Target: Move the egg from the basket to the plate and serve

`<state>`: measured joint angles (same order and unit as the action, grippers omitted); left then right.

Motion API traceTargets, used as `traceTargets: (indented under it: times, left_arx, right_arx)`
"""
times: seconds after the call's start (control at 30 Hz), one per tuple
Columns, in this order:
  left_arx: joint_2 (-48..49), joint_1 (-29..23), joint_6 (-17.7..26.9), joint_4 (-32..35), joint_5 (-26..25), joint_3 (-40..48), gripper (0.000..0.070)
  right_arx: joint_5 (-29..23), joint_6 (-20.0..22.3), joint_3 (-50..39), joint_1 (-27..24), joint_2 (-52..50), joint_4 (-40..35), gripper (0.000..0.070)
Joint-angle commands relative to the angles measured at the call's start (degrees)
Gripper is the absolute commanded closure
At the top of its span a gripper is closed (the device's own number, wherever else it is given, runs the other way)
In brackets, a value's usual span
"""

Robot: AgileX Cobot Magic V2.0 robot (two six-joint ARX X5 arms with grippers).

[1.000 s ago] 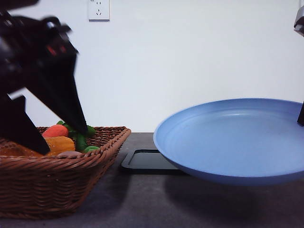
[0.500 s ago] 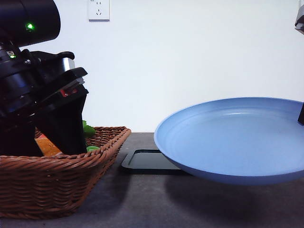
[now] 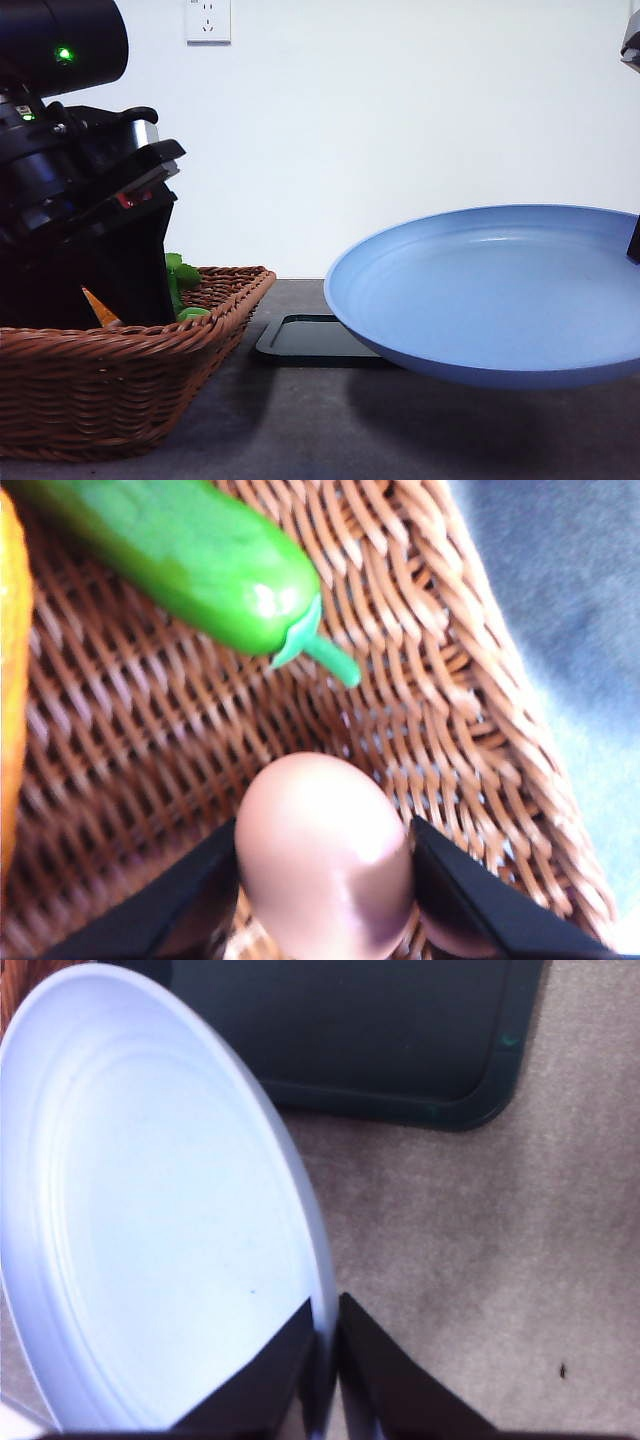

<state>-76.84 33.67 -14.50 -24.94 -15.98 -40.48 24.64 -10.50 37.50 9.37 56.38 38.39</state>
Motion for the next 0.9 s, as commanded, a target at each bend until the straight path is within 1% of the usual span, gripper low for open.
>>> traceTargets:
  times: [0.0,0.13,0.17,0.23,0.3,0.37,0.43,0.47,0.57,0.67,0.77,0.87]
  left_arx:
    - [-0.69,0.42,0.6,-0.66,-0.19,-2.61,0.0532]
    - [-0.69,0.42,0.63,-5.67,-1.46,-8.79,0.0532]
    - [-0.68,0.44,0.61,-6.89,-2.31,-10.77,0.0532]
    - [-0.7,0.56,0.52,-7.71,-5.78,-14.31,0.0532]
    - [-0.69,1.06,0.5,-6.45,-10.61,-17.19,0.0532]
    - [-0.7,2.24,0.61,-3.0,-14.83,-19.09,0.0531]
    - [-0.71,4.19,1.96,1.75,-16.12,-19.35,0.0529]
    - [-0.72,5.47,3.63,3.76,-16.08,-19.35,0.0529]
    - [-1.58,9.53,11.44,6.75,-15.47,-19.35,0.0529]
    - [-3.45,13.9,16.88,7.46,-12.98,-19.35,0.0529]
    - [-6.12,17.25,20.2,7.43,-7.89,-19.35,0.0529]
    - [-9.17,19.51,21.84,7.47,-5.09,-19.35,0.0528]
  right_arx:
    - [0.36,0.49,0.72,0.09,0.35,-0.44,0.07]
    - [0.42,0.48,0.72,0.09,0.35,-0.21,0.07]
    - [0.44,0.48,0.72,0.09,0.35,-0.14,0.07]
    - [0.7,0.45,0.72,0.09,0.35,0.08,0.07]
    - [0.94,0.44,0.72,0.1,0.38,0.33,0.07]
    - [1.05,0.44,0.72,0.15,0.41,0.65,0.07]
    - [1.06,0.44,0.72,0.15,0.42,0.68,0.07]
    - [1.09,0.44,0.72,0.15,0.42,0.7,0.07]
    - [2.63,0.44,0.72,0.15,0.42,1.0,0.07]
    - [4.83,0.44,0.72,0.15,0.42,1.79,0.07]
    - [7.29,0.43,0.72,0.15,0.42,3.43,0.07]
    - [9.82,0.45,0.72,0.15,0.43,5.49,0.07]
